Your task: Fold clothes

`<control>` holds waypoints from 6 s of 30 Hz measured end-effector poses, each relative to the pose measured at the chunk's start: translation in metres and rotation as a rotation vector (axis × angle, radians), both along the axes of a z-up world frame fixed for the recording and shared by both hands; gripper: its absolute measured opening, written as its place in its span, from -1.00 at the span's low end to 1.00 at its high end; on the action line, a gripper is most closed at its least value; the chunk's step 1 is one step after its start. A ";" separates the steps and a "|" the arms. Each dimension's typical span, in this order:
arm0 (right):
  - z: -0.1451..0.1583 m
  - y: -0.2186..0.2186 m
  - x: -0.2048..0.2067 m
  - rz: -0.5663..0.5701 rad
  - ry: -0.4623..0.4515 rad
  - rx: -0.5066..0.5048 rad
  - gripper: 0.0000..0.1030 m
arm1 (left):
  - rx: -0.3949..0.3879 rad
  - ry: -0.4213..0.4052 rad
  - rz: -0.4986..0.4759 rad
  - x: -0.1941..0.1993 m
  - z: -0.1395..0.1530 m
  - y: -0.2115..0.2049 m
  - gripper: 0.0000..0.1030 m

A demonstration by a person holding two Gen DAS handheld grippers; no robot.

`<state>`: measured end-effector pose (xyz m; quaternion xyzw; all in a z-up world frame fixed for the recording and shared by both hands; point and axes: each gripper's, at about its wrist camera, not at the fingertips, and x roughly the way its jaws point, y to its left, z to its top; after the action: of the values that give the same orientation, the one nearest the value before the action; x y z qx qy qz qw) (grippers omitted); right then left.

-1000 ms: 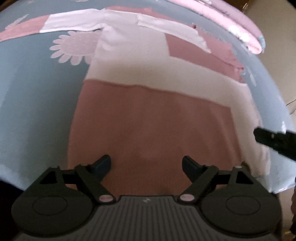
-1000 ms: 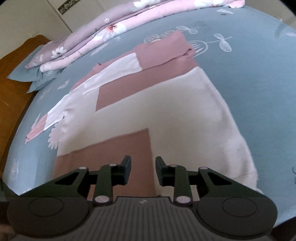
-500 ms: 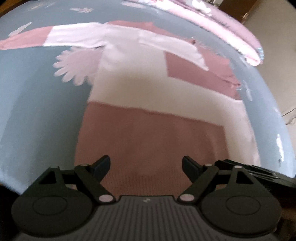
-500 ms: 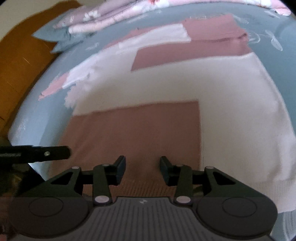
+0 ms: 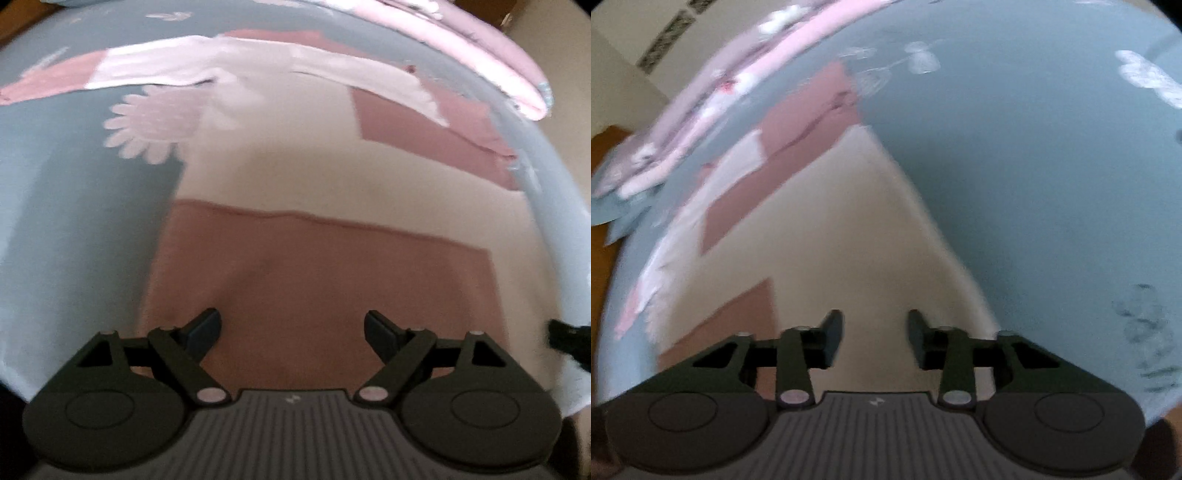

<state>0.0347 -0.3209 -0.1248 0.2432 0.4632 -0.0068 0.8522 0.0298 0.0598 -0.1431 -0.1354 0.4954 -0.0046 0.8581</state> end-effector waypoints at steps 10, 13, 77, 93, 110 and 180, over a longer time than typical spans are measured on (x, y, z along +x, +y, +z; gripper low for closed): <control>0.026 0.021 -0.005 0.067 -0.020 -0.068 -0.02 | -0.081 -0.021 0.040 0.004 0.026 0.008 0.65; 0.035 0.032 0.008 0.096 -0.012 -0.127 -0.02 | -0.098 -0.056 0.084 0.014 0.036 0.021 0.65; 0.021 0.756 0.158 1.505 -0.590 -0.712 -0.85 | -0.700 -0.488 1.029 -0.021 -0.060 0.398 0.79; 0.124 0.656 0.230 1.143 -0.443 -0.327 -0.85 | -0.617 -0.494 0.833 0.005 -0.039 0.373 0.79; 0.185 0.545 0.249 0.901 -0.501 -0.332 -0.84 | -0.506 -0.514 0.633 0.026 -0.013 0.333 0.79; 0.023 0.136 0.290 0.024 -0.135 -0.126 -0.33 | -0.421 -0.523 0.228 0.083 -0.003 0.215 0.79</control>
<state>0.3249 -0.1853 -0.1013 0.1838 0.4064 -0.0095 0.8950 0.1128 0.2747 -0.1458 -0.3578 0.2289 -0.0451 0.9042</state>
